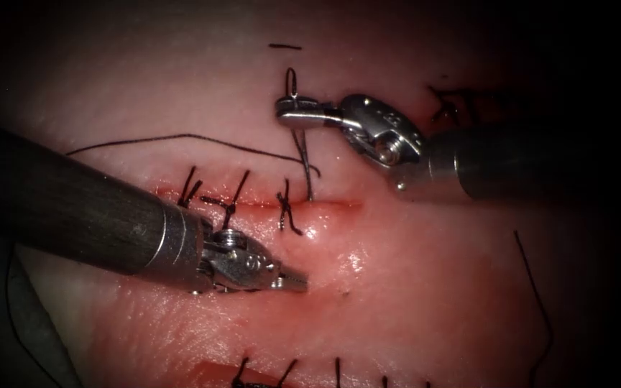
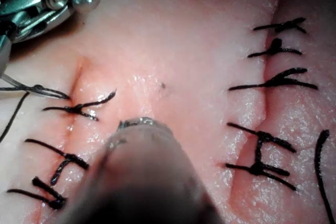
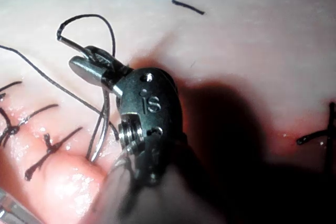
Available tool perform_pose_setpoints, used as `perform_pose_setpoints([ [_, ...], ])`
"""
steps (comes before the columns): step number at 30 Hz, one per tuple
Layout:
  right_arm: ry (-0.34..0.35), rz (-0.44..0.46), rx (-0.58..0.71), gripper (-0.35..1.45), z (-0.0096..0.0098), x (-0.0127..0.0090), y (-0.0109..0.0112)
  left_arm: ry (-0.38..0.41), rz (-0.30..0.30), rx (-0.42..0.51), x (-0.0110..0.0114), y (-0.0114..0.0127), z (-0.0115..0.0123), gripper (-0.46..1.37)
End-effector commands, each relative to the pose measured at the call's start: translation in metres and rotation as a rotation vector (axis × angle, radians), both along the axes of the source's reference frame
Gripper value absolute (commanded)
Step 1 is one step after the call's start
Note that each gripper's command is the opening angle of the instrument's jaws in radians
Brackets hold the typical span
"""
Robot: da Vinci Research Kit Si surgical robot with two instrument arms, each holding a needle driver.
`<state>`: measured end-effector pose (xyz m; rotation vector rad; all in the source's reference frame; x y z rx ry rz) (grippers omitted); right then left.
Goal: Wound Closure
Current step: Use the right gripper to throw the needle through the bottom of the wound
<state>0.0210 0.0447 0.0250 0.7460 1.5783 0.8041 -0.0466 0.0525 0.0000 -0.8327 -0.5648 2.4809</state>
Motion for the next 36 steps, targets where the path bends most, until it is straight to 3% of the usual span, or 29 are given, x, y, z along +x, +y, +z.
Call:
perform_pose_setpoints([
  [1,-0.002,0.001,0.007,-0.35,-0.0001,0.0002,0.0000,-0.004,0.004,0.006,0.0000,0.0000,0.0000,-0.35],
  [23,0.021,-0.111,0.322,-0.35,-0.0020,0.0003,-0.0050,-0.007,0.006,0.009,0.0001,0.0005,0.0001,-0.35],
  [36,0.004,-0.185,0.613,-0.35,-0.0035,0.0007,-0.0090,-0.010,0.005,0.009,0.0001,0.0009,0.0003,-0.35],
])
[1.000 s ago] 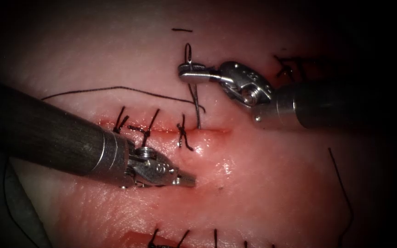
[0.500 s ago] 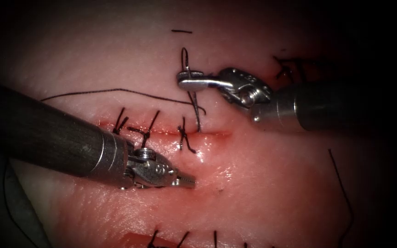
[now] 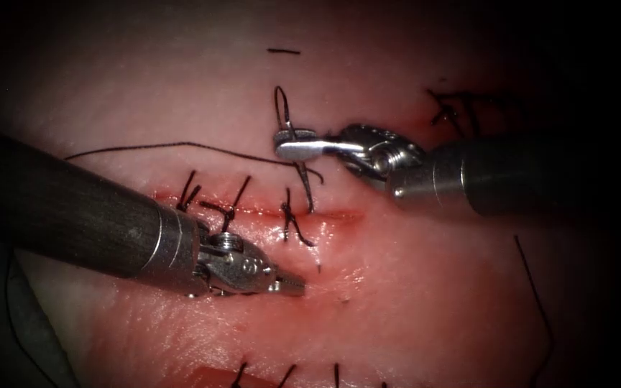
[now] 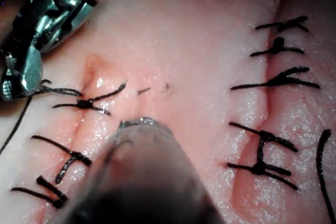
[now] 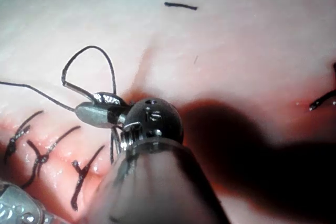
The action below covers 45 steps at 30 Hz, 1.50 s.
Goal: Wound Closure
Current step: Use the right gripper to throw the needle through the bottom of the wound
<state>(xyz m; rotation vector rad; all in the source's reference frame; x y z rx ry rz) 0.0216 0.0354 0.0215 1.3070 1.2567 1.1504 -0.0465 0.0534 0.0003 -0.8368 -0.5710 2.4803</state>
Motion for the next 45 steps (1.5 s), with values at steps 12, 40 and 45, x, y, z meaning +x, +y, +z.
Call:
perform_pose_setpoints([
  [12,-0.067,-0.060,0.124,-0.35,-0.0017,-0.0013,-0.0028,-0.005,-0.001,0.010,0.0001,0.0000,0.0000,-0.35],
  [40,-0.228,-0.200,0.367,-0.35,-0.0051,-0.0014,-0.0082,-0.015,-0.006,0.007,0.0002,0.0005,0.0002,-0.35],
  [45,-0.222,-0.203,0.378,-0.35,-0.0051,-0.0014,-0.0084,-0.020,-0.010,0.004,0.0001,0.0007,0.0005,-0.35],
])
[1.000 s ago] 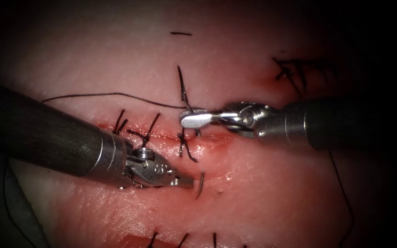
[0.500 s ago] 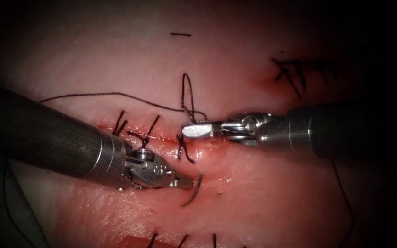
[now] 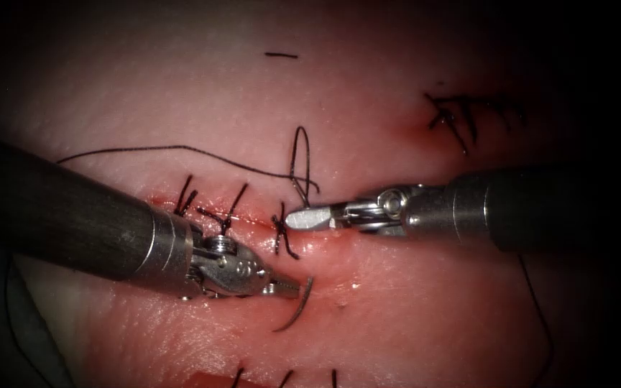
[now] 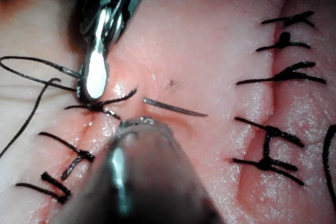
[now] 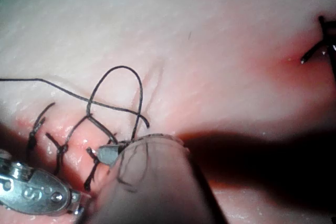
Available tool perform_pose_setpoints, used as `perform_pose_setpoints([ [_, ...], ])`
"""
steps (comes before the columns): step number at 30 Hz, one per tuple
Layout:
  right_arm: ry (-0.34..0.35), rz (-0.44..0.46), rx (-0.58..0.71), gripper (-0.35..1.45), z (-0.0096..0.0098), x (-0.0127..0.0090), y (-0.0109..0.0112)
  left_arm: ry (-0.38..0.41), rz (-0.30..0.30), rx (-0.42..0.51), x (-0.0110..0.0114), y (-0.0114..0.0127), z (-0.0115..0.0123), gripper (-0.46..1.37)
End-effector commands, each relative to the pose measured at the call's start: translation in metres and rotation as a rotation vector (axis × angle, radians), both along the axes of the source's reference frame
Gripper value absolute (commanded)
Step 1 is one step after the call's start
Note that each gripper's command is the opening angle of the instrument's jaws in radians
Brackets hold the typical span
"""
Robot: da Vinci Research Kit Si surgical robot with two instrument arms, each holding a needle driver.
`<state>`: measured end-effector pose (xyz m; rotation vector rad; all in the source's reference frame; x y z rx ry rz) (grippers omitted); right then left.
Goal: Wound Closure
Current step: Use the right gripper to throw the needle through the bottom of the wound
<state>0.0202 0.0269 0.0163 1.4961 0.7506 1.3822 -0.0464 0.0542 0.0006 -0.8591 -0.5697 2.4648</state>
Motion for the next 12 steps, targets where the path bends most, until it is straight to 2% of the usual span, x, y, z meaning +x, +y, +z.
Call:
perform_pose_setpoints([
  [1,-0.004,0.000,0.000,-0.35,0.0001,0.0001,0.0001,-0.003,0.003,0.004,0.0000,0.0000,0.0001,-0.35],
  [12,-0.001,0.002,0.002,-0.35,0.0001,0.0004,0.0003,-0.003,0.002,0.004,0.0000,0.0000,0.0002,-0.35],
])
